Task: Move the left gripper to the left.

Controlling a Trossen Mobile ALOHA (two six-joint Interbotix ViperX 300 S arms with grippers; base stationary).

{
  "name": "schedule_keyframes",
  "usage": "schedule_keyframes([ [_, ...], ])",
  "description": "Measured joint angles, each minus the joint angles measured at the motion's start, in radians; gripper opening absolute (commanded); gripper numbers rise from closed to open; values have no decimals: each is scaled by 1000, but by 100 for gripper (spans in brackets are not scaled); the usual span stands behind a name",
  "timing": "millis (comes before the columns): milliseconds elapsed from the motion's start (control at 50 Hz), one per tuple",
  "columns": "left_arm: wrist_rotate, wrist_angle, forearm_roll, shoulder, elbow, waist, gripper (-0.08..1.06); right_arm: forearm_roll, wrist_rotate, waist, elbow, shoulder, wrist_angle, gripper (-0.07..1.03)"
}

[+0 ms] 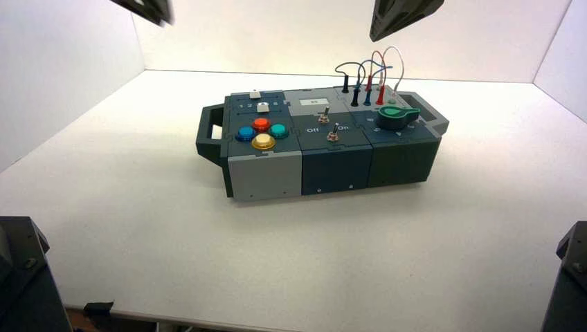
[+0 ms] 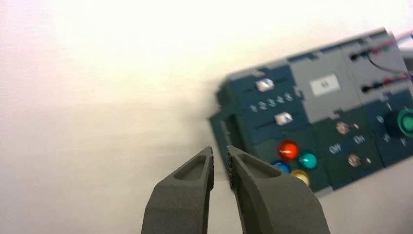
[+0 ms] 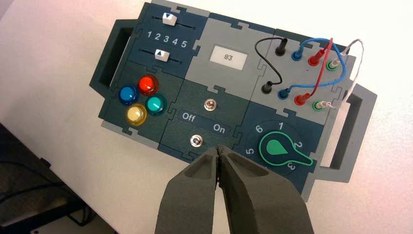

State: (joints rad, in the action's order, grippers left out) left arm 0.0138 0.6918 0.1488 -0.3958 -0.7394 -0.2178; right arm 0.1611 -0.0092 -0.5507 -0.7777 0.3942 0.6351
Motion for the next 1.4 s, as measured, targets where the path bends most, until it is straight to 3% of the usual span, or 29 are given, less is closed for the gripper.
schedule_keyframes([
  [140, -17, 8, -5, -66, -31, 100, 17, 0, -2, 2, 0, 0, 0, -2],
  [200, -34, 11, -11, -107, -43, 167, 17, 0, -3, 0, 0, 0, 0, -2],
  [440, -95, 38, -15, -206, -54, 319, 17, 0, -6, 0, 0, 0, 0, -2],
  [700, -118, 43, -17, -249, -61, 449, 17, 0, -11, 0, 0, -2, 0, -2],
  [1400, -120, 44, -14, -250, -74, 454, 16, -3, -14, 2, -26, 0, 2, -2],
])
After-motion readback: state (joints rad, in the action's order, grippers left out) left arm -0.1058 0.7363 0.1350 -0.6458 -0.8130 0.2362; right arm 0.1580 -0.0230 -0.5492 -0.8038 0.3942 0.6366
